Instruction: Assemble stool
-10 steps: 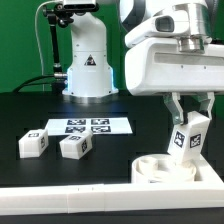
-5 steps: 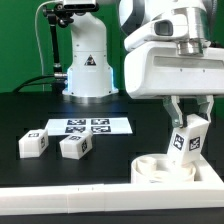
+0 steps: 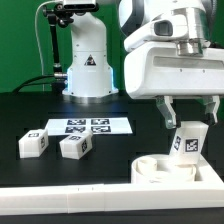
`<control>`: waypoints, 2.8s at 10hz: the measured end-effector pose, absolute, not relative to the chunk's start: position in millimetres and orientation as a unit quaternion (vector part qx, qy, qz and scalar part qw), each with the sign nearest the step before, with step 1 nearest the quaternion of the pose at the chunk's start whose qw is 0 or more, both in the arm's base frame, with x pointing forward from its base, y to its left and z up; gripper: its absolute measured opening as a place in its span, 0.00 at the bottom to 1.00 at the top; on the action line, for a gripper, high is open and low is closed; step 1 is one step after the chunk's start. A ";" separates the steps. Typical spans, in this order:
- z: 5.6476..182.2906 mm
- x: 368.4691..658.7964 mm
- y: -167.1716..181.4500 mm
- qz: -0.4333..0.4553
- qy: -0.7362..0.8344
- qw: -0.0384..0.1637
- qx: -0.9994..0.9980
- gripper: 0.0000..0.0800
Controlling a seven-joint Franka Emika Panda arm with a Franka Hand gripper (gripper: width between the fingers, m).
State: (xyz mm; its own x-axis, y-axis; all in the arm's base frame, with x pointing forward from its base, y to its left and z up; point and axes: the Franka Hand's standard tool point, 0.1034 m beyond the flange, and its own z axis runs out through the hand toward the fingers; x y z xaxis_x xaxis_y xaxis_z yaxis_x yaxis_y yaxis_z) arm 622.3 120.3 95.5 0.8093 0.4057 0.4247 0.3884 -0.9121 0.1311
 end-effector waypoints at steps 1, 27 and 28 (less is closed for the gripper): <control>100.2 623.1 120.5 0.230 0.208 0.019 0.951 0.81; 117.9 619.1 112.9 -0.071 0.558 0.024 0.827 0.81; 117.3 617.9 113.8 -0.075 0.592 0.022 0.802 0.81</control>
Offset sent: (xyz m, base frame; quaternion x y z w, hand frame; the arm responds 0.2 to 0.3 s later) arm -0.0037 -0.0035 0.0216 -0.0042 -0.0208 -0.0043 0.9998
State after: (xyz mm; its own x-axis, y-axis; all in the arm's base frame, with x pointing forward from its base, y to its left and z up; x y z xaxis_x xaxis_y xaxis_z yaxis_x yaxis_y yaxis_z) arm 617.9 113.8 117.3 0.2882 0.9463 -0.1463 0.9530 -0.2983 -0.0523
